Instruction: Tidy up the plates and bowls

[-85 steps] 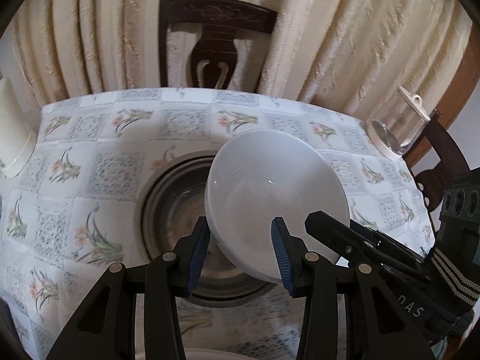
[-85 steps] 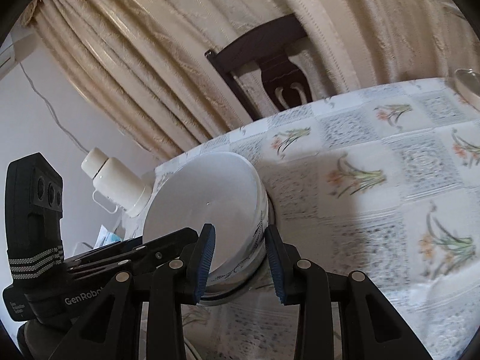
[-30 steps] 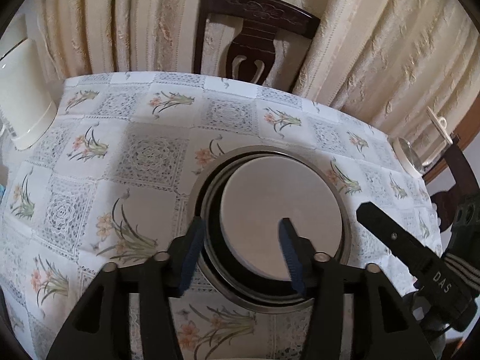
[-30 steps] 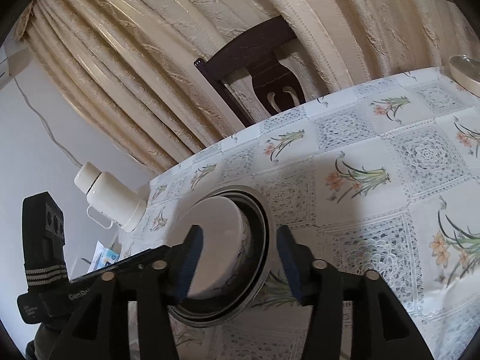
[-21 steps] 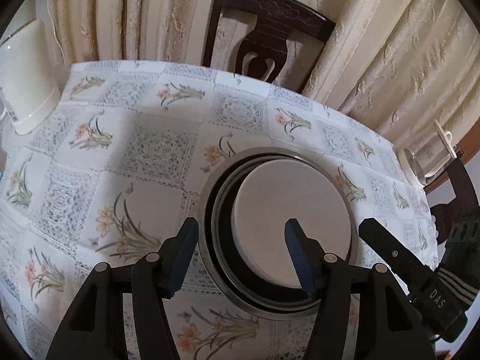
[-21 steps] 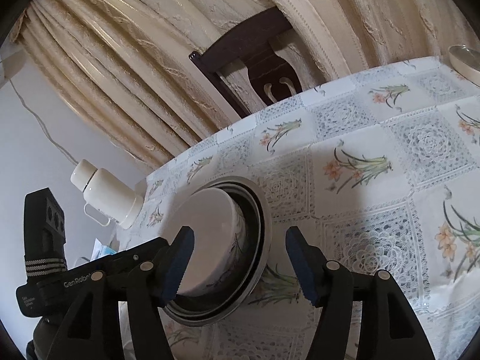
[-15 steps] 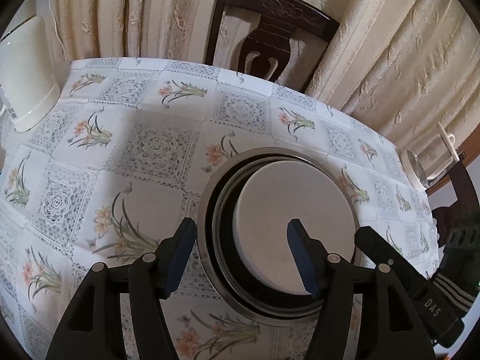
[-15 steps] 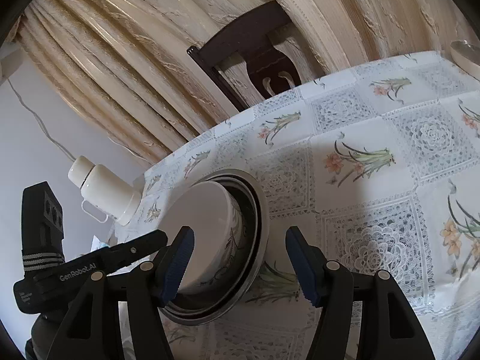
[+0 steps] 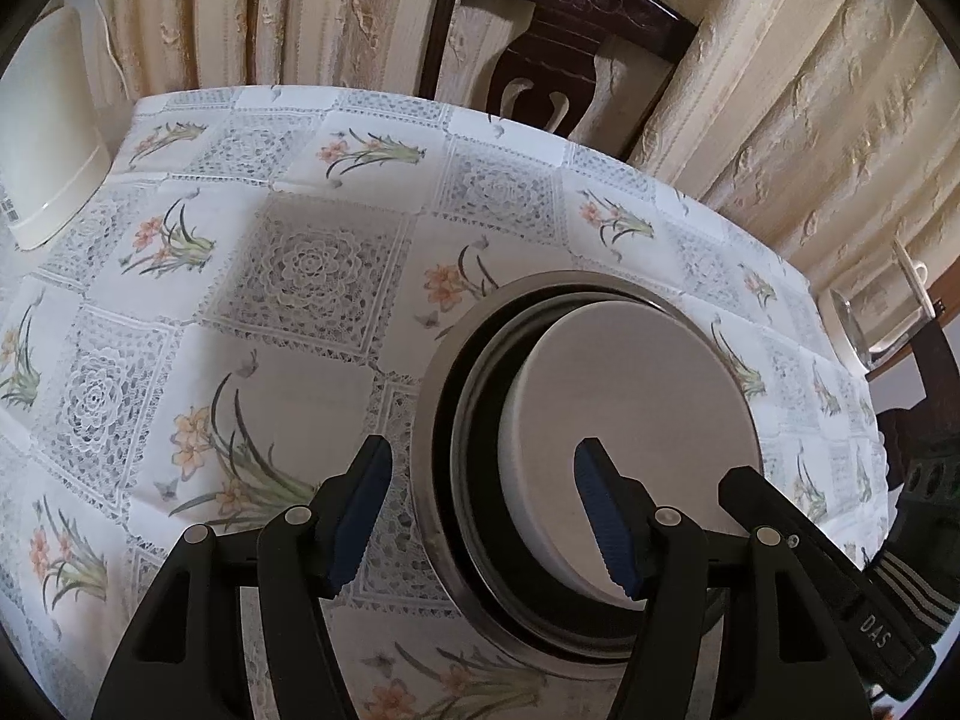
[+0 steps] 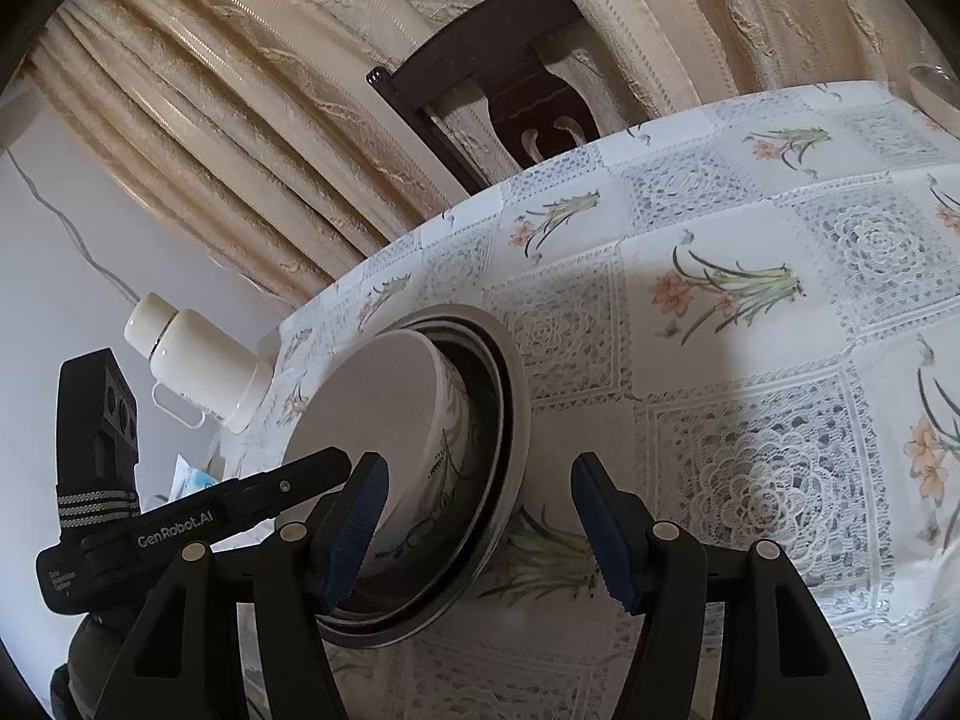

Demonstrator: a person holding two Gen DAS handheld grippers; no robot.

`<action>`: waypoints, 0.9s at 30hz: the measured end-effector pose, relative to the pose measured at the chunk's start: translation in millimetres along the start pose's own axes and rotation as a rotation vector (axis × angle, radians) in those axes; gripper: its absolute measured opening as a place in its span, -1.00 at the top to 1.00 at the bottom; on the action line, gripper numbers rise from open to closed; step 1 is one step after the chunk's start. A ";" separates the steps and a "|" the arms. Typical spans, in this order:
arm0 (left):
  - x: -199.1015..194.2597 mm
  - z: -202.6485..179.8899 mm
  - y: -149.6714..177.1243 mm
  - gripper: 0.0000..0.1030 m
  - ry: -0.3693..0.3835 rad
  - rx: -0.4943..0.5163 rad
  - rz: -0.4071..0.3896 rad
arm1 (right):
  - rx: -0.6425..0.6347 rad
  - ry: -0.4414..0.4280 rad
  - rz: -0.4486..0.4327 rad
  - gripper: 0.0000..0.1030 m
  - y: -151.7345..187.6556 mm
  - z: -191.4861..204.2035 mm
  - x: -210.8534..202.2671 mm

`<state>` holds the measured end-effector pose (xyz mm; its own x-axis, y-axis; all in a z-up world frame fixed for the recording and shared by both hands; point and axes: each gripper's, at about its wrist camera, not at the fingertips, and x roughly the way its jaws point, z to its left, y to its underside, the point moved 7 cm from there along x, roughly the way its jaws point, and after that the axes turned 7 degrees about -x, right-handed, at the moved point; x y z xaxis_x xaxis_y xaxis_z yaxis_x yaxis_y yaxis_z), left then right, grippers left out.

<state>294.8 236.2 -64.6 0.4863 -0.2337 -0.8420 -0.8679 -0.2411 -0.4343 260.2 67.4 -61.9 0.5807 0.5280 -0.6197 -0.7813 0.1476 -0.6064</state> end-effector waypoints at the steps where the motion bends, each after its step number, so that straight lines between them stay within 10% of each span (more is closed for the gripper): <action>1: 0.9 0.7 0.1 -0.25 -0.001 0.003 -0.001 | -0.003 -0.002 0.003 -0.29 0.6 0.5 0.8; 27: 6.5 -6.3 4.5 0.08 0.006 0.060 0.007 | -0.122 0.040 -0.020 -0.02 0.1 17.1 1.6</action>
<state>294.7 227.7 -70.1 0.4804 -0.2412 -0.8432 -0.8759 -0.1823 -0.4468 257.2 82.6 -54.4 0.6064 0.4919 -0.6247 -0.7374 0.0539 -0.6734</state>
